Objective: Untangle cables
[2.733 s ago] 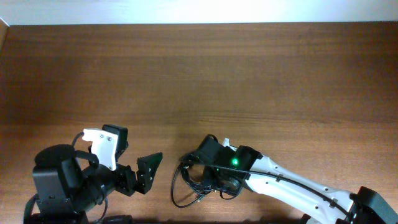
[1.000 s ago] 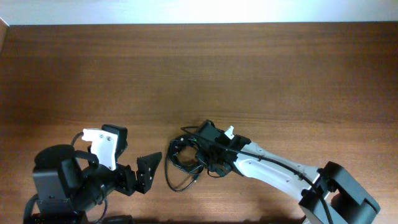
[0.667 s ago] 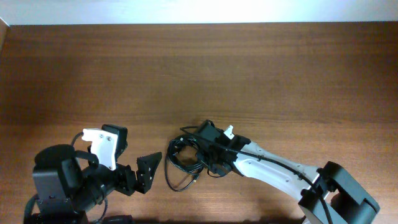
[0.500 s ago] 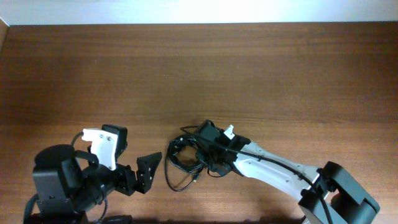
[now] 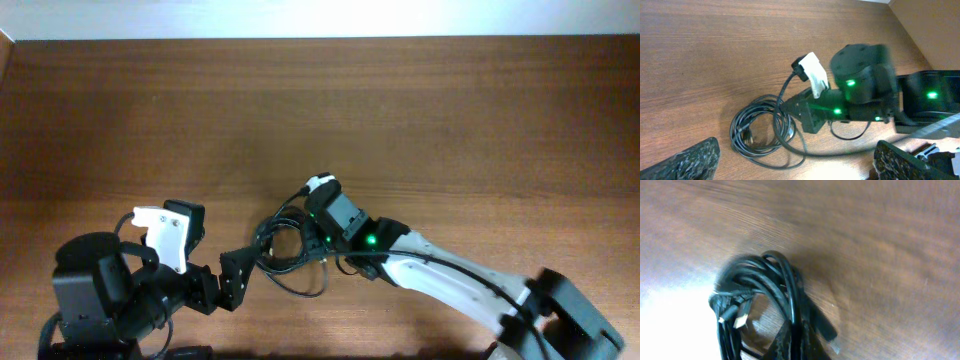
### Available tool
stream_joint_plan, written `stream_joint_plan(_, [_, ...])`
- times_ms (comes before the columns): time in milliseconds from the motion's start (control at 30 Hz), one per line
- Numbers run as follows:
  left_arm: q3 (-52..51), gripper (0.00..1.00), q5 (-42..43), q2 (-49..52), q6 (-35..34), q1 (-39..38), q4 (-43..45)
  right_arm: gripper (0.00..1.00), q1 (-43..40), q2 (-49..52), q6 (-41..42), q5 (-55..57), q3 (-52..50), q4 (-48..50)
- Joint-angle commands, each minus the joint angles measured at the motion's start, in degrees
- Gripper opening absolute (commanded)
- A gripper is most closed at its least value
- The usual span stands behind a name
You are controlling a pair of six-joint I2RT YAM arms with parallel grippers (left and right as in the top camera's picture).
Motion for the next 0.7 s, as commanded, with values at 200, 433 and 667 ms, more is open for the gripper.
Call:
stream_joint_plan(200, [0.5,0.99,-0.6,-0.2,0.4,0.0,0.1,0.04,-0.1,-30.9,-23.9,2.5,0.3,1.6])
stream_joint_plan(433, [0.5,0.99,-0.4,-0.2,-0.4,0.0,0.0,0.04,0.0,-43.6,-18.4,-4.7,0.3,3.5])
stream_joint_plan(667, [0.5,0.99,11.9,-0.2,-2.2,0.0,-0.1,0.04,0.0,-44.8,-14.8,-8.8,0.3,12.3])
